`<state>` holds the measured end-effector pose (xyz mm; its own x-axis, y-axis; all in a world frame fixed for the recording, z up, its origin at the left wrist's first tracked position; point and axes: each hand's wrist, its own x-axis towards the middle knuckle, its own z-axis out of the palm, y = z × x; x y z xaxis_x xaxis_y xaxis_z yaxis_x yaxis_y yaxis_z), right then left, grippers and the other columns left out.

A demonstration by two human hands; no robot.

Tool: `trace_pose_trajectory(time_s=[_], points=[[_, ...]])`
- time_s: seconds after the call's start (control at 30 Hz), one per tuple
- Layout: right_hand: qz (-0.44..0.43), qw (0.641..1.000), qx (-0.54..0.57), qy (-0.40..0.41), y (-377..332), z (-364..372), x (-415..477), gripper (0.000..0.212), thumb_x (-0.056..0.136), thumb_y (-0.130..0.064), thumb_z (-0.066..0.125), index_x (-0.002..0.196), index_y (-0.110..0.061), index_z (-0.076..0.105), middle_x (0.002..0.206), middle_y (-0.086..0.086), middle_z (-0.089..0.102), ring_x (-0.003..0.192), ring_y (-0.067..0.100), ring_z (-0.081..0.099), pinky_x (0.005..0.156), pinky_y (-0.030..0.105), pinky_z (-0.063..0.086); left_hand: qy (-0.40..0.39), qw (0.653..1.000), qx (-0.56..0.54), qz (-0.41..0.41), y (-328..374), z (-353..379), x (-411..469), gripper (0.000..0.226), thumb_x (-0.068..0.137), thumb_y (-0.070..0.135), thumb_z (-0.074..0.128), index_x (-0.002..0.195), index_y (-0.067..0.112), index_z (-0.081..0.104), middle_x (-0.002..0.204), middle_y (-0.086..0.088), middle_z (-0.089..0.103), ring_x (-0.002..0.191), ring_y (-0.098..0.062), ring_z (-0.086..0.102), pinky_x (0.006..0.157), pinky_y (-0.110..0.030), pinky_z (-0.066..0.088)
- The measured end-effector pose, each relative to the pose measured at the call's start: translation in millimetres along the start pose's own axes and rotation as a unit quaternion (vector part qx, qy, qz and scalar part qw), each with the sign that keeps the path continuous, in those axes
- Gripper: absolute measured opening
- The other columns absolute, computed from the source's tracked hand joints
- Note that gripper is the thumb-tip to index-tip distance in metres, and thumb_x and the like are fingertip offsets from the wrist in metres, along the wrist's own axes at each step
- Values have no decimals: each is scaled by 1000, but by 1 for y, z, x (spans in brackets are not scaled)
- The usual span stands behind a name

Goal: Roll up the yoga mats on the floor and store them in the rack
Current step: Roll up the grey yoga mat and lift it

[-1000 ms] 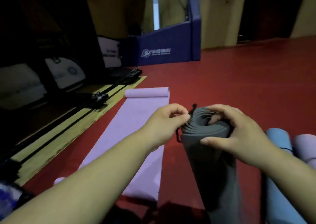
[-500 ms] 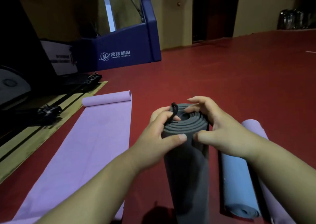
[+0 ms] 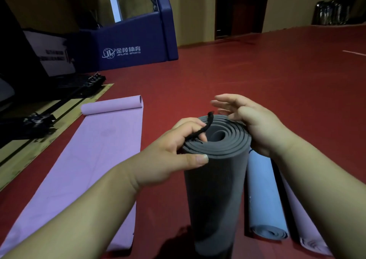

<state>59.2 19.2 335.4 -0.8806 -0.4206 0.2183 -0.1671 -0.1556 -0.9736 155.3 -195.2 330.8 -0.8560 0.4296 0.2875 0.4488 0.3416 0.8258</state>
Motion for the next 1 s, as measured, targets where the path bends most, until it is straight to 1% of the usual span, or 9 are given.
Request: trace_pose_trajectory(time_s=[0.07, 0.13, 0.23, 0.3, 0.43, 0.57, 0.77, 0.87, 1.0], points=[[21, 998, 23, -49, -2, 2, -1, 50, 85, 8, 39, 123, -10, 66, 125, 9, 72, 121, 21, 66, 105, 35, 51, -11, 1000, -10, 2, 0, 0, 0, 34, 83, 36, 70, 110, 19, 58, 129, 1, 44, 132, -14, 43, 112, -32, 33], [39, 996, 47, -59, -2, 4, -1, 47, 88, 14, 36, 117, -6, 67, 116, 12, 74, 107, 24, 71, 95, 33, 57, -14, 1000, -22, 1, -1, -2, -2, 33, 82, 34, 71, 110, 22, 59, 130, 5, 44, 132, -13, 43, 113, -31, 32], [49, 997, 56, -35, -5, 5, -1, 40, 90, 16, 44, 107, -10, 70, 100, 8, 68, 87, 19, 67, 77, 26, 57, -15, 999, -32, -3, -1, -3, -3, 32, 81, 33, 72, 110, 24, 60, 130, 12, 45, 132, -9, 43, 110, -27, 32], [45, 998, 38, -26, -6, 2, -1, 40, 88, 17, 51, 105, -13, 72, 96, 4, 63, 81, 14, 63, 74, 22, 54, -17, 999, -34, -3, 0, -3, -4, 33, 82, 32, 73, 110, 21, 60, 131, 10, 44, 130, -9, 44, 109, -26, 33], [45, 999, 11, -27, -10, 1, -4, 41, 85, 19, 59, 104, -14, 74, 90, 1, 63, 78, 11, 63, 74, 19, 55, -23, 999, -34, -7, 1, -3, -5, 39, 81, 32, 74, 113, 14, 60, 133, 7, 45, 131, -11, 46, 109, -27, 34], [54, 997, -35, -48, -19, 0, -10, 36, 87, 15, 61, 105, -13, 75, 83, -1, 69, 74, 10, 67, 71, 19, 56, -39, 998, -46, -11, 4, -4, -4, 37, 78, 33, 74, 109, 19, 61, 132, 10, 47, 130, -10, 46, 107, -25, 35], [14, 992, -115, -42, -23, 1, -14, 16, 88, 4, 69, 86, -10, 76, 83, 3, 75, 78, 11, 69, 75, 21, 56, -31, 996, -84, -22, 1, -7, -5, 37, 74, 30, 77, 106, 18, 63, 127, 15, 48, 121, -10, 50, 95, -22, 40], [-23, 996, -88, -21, -21, 2, -16, 21, 88, 6, 68, 80, -12, 77, 83, 0, 74, 78, 10, 68, 74, 19, 54, -16, 994, -107, -33, -2, -9, -5, 39, 73, 26, 77, 107, 12, 62, 121, 17, 50, 116, -7, 52, 95, -20, 40], [-52, 996, -67, 25, -19, -2, -16, 32, 78, 7, 77, 77, -25, 81, 80, 4, 67, 79, 15, 61, 81, 26, 48, 14, 991, -128, -45, -8, -15, -5, 39, 72, 26, 78, 107, 15, 64, 121, 15, 53, 118, -8, 52, 98, -23, 39]])
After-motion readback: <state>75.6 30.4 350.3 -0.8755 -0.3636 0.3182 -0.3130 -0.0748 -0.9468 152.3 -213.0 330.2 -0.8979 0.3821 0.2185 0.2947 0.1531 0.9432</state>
